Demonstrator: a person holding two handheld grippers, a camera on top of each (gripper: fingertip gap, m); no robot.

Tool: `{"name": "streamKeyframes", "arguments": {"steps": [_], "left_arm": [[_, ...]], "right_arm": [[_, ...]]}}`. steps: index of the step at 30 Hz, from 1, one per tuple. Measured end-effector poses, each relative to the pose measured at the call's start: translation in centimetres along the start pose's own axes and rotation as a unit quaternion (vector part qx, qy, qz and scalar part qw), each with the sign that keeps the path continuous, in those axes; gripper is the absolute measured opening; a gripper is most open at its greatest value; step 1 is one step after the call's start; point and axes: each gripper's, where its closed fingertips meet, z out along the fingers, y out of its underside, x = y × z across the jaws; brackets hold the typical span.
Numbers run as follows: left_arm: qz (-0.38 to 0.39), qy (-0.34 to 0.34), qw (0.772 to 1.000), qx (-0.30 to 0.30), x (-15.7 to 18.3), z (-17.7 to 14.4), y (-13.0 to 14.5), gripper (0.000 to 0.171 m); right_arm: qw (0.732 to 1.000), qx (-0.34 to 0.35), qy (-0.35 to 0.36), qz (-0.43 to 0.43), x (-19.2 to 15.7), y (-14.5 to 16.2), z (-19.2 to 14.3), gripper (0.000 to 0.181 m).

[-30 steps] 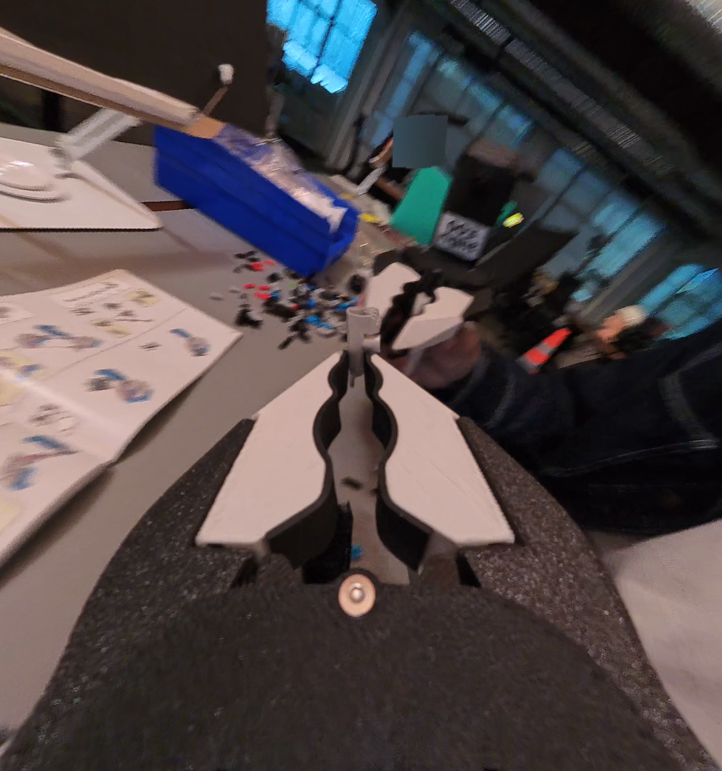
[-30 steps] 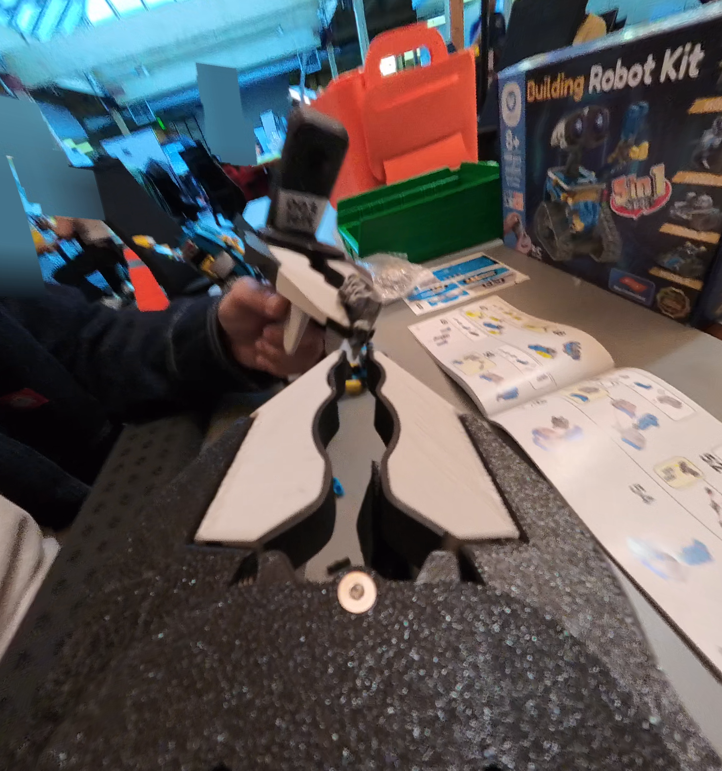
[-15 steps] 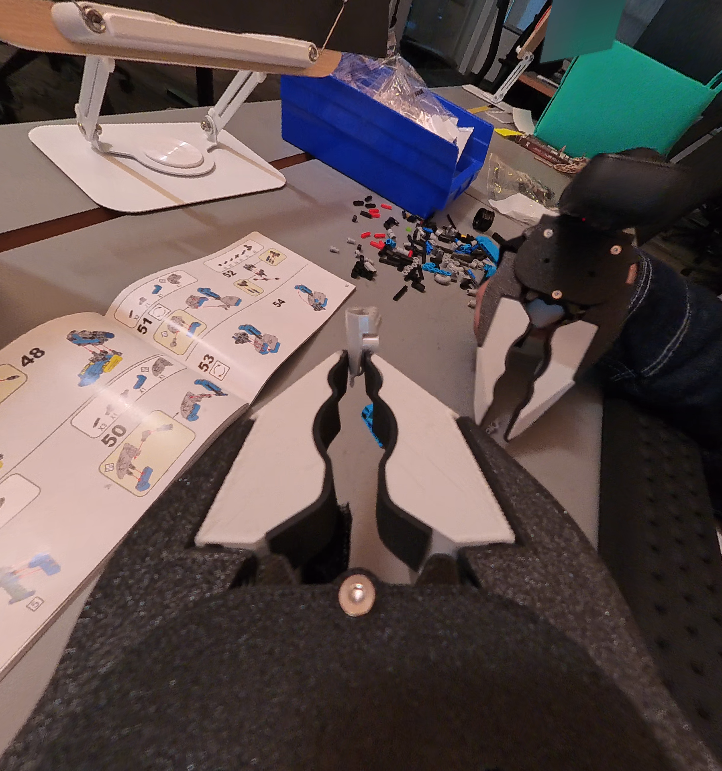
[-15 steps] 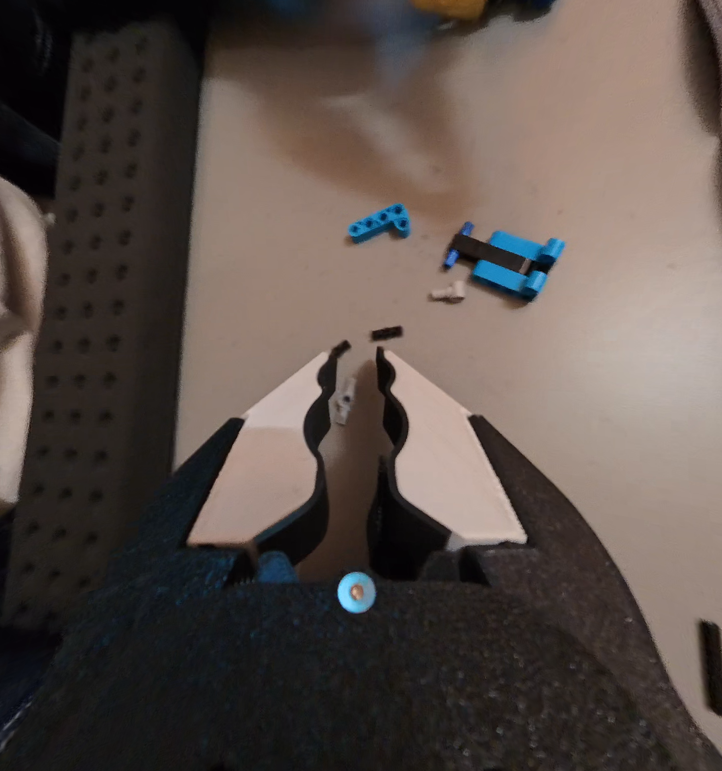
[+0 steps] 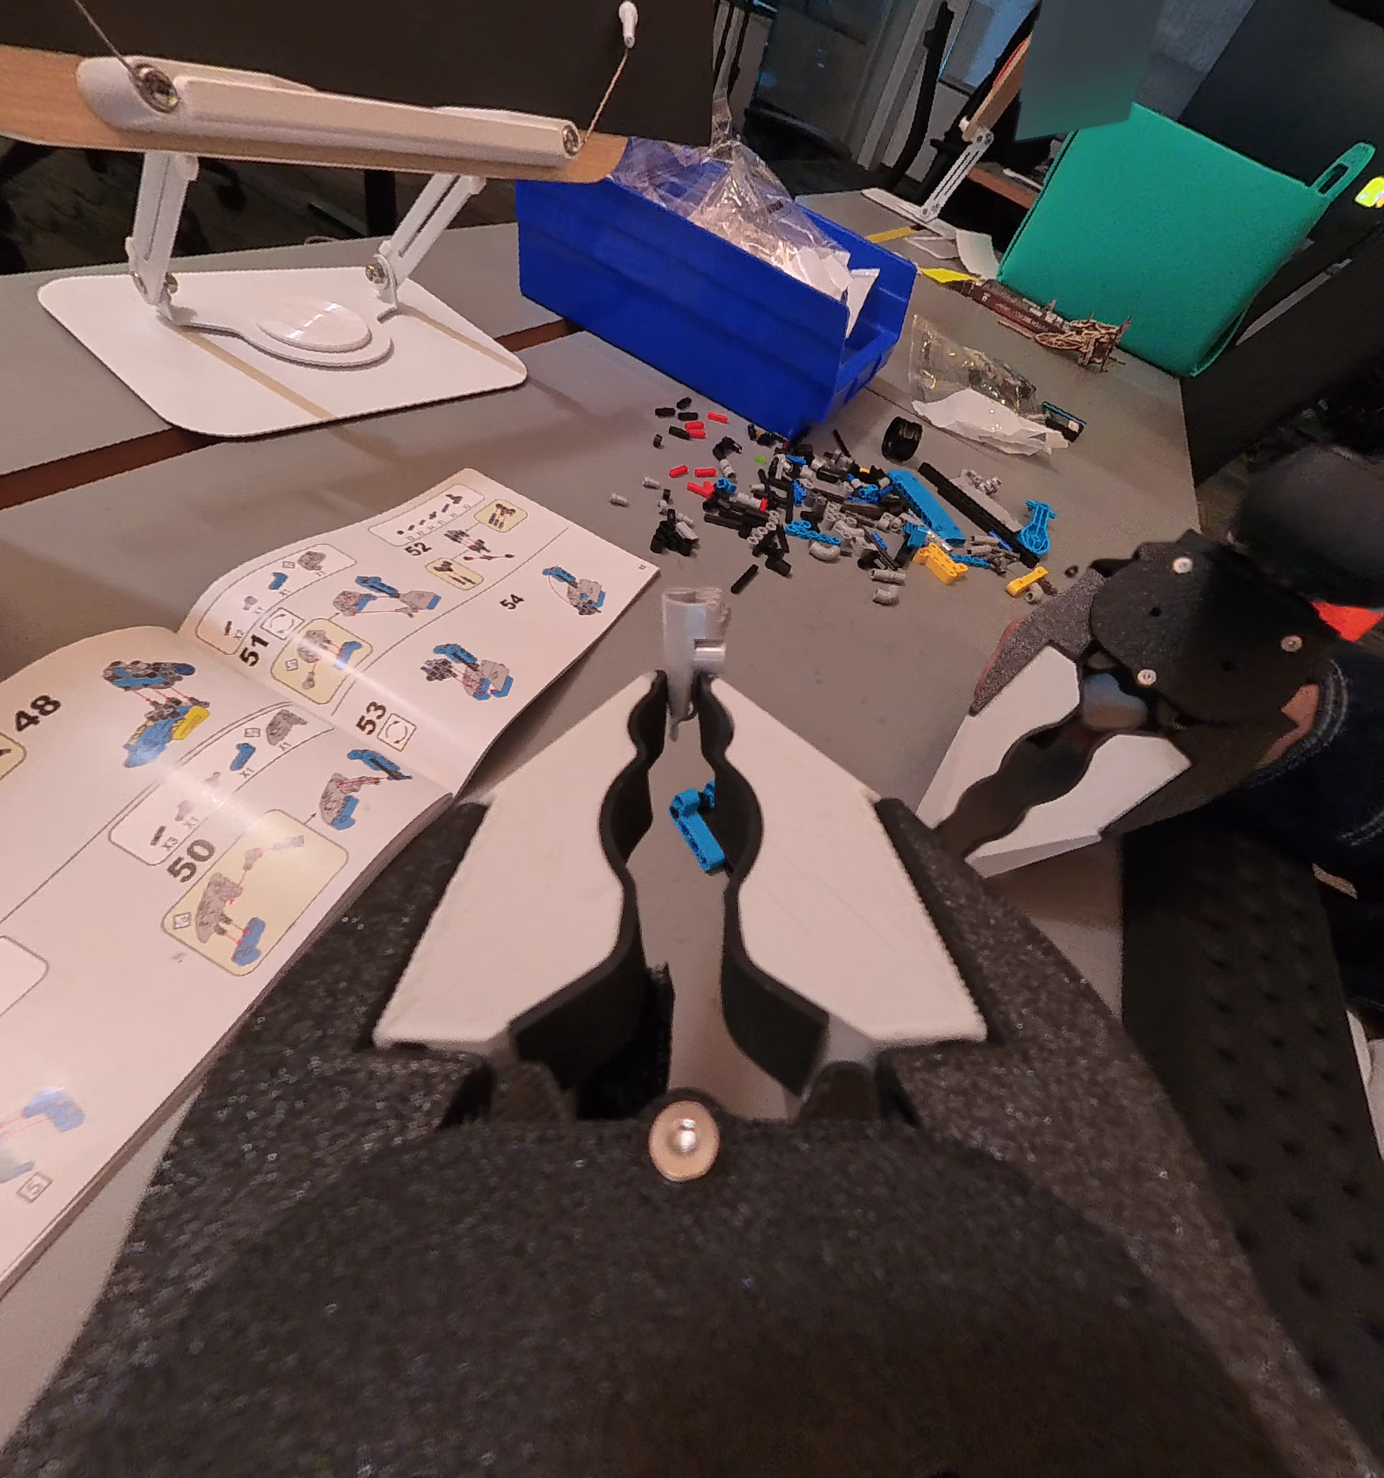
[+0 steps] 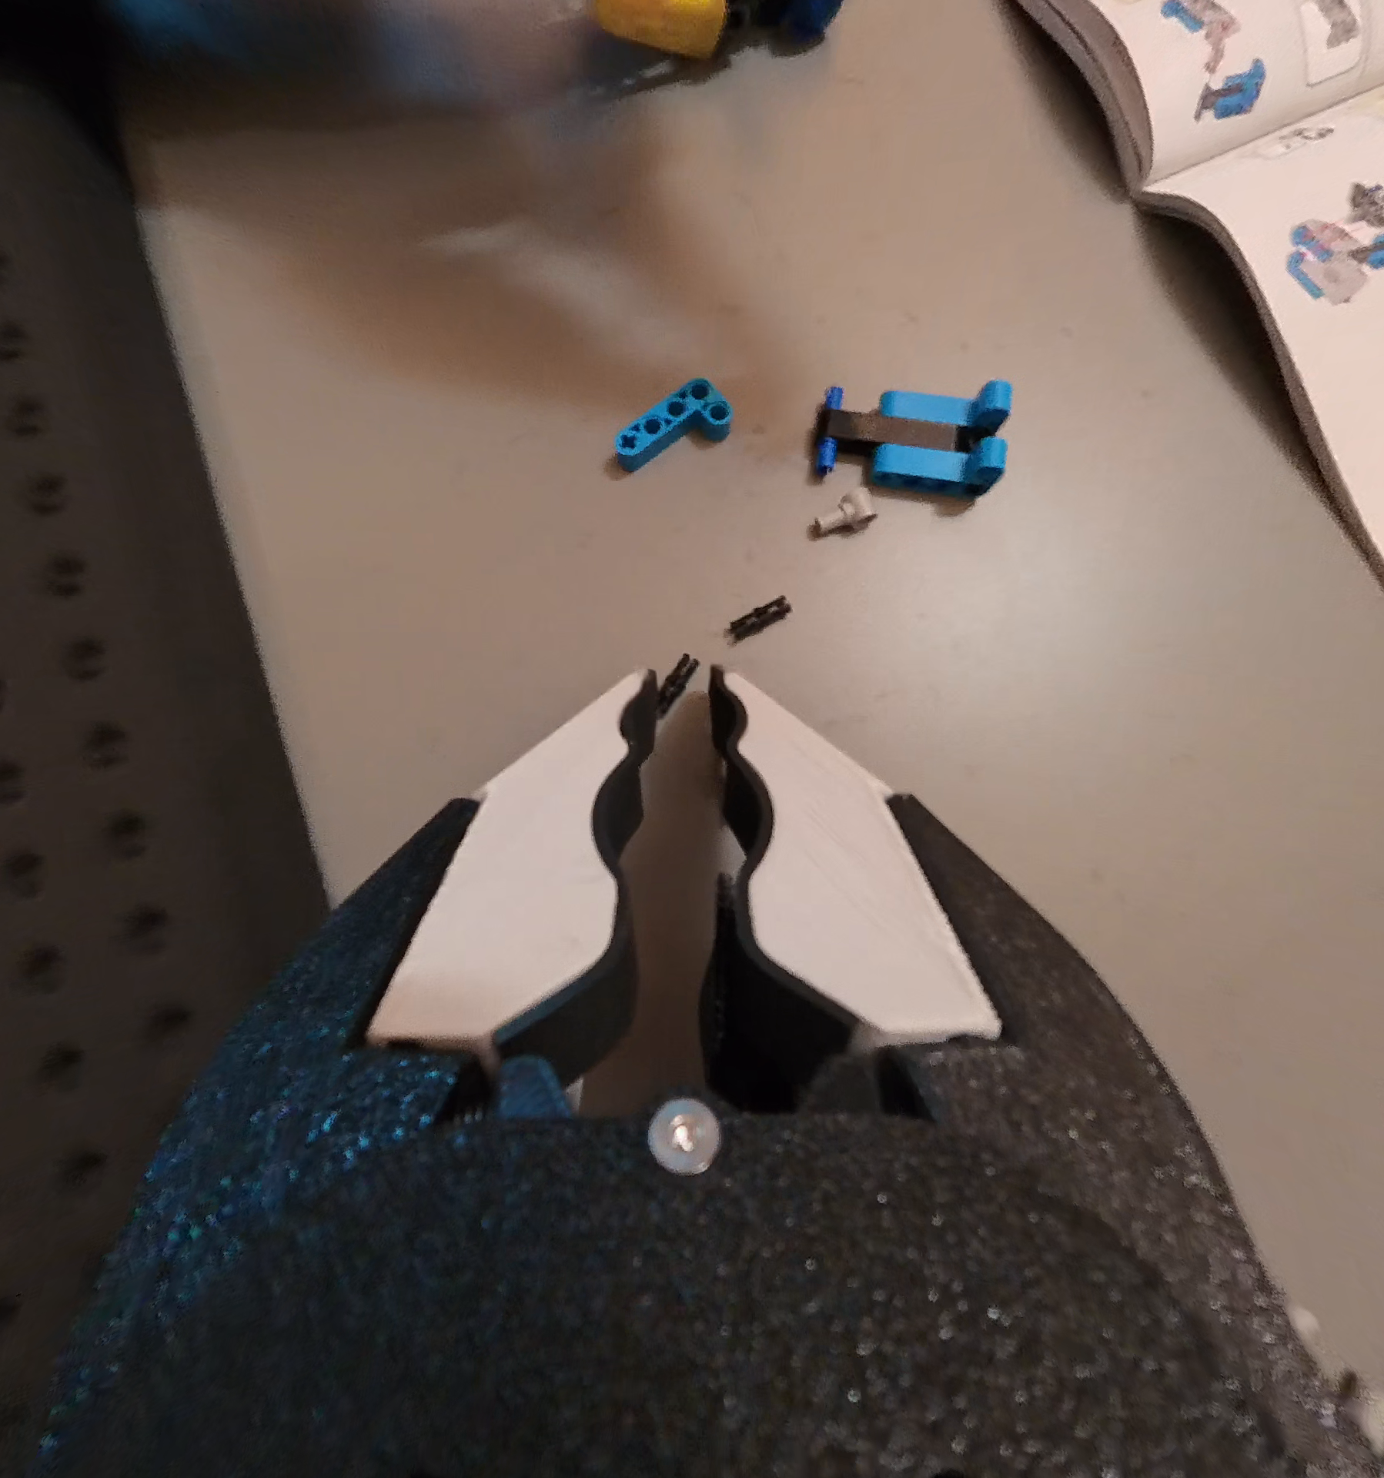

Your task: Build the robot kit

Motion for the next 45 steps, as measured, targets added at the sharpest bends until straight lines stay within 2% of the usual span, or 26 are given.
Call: {"name": "streamKeyframes", "arguments": {"steps": [10,11,13,17,19,24,26,32,42,45], "left_arm": [[0.005,0.004,1.000,-0.002,0.5,0.1,0.0,0.007],[0.007,0.006,1.000,-0.004,0.7,0.2,0.1,0.007],[0.008,0.012,1.000,-0.007,1.1,0.4,0.2,0.007],[-0.014,0.065,0.998,-0.010,3.6,1.5,0.7,0.007],[-0.020,0.088,0.996,-0.010,4.9,2.0,0.9,0.007],[-0.026,0.104,0.994,-0.005,5.8,2.2,0.9,0.007],[-0.032,0.111,0.993,0.001,5.9,2.2,0.7,0.007],[-0.043,0.118,0.992,0.014,5.9,1.9,0.3,0.007],[-0.051,0.135,0.989,0.017,6.3,1.8,0.2,0.007],[-0.046,0.129,0.991,0.010,6.2,1.8,0.4,0.007]], "right_arm": [[1.000,-0.008,0.003,0.018,0.2,0.1,0.6,0.004],[0.999,0.018,0.008,0.025,0.9,-0.7,0.2,0.004],[0.990,0.128,-0.012,0.060,1.9,-4.0,-1.7,0.004],[0.943,0.307,-0.027,0.127,4.5,-9.5,-5.3,0.004],[0.922,0.351,-0.031,0.161,5.4,-10.8,-5.8,0.005],[0.912,0.355,-0.041,0.201,5.8,-10.8,-5.0,0.005],[0.912,0.359,-0.021,0.198,6.1,-10.6,-5.2,0.005],[0.916,0.352,-0.027,0.189,6.0,-10.4,-5.3,0.005],[0.913,0.347,-0.075,0.201,5.1,-10.4,-4.8,0.005],[0.915,0.346,-0.069,0.194,5.2,-10.5,-4.8,0.005]]}}
